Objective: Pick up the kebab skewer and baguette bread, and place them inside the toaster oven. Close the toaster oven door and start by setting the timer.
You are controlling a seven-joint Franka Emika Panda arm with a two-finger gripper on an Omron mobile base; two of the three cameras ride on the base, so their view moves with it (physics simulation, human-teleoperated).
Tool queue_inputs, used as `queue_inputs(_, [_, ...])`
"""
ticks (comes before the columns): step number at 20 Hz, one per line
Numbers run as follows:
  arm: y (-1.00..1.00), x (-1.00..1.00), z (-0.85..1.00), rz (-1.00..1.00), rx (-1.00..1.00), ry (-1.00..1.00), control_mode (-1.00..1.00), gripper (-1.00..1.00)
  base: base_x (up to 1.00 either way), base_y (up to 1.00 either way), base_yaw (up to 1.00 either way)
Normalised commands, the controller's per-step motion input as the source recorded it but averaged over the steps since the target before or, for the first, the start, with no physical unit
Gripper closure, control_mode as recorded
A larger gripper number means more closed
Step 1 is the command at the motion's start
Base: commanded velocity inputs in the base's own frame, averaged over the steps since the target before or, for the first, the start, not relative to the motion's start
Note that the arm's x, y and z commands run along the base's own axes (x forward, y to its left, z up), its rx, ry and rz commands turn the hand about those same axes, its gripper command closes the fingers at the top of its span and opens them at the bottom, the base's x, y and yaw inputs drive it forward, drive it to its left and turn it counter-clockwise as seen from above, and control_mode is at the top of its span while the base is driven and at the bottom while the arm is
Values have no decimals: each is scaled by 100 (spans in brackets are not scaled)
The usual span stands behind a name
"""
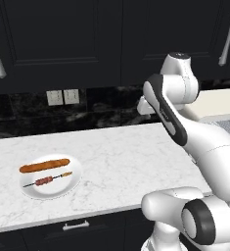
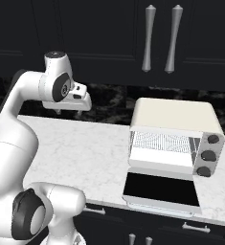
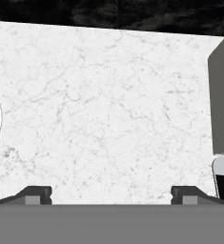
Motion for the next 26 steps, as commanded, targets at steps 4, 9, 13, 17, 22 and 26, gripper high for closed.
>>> queue_inputs(4, [0,0,0,0,0,0,-100,-100,0,0,0])
queue_inputs(9, [0,0,0,0,0,0,-100,-100,0,0,0])
queue_inputs(13, [-9,-17,-10,0,2,-2,-100,-100,0,0,0])
queue_inputs(17, [-82,-80,-37,23,8,-48,-100,-100,0,0,0])
queue_inputs(22, [-100,-32,-9,30,7,-40,-100,-100,0,0,0])
queue_inputs(26, [-100,-3,-31,20,14,-26,-100,-100,0,0,0])
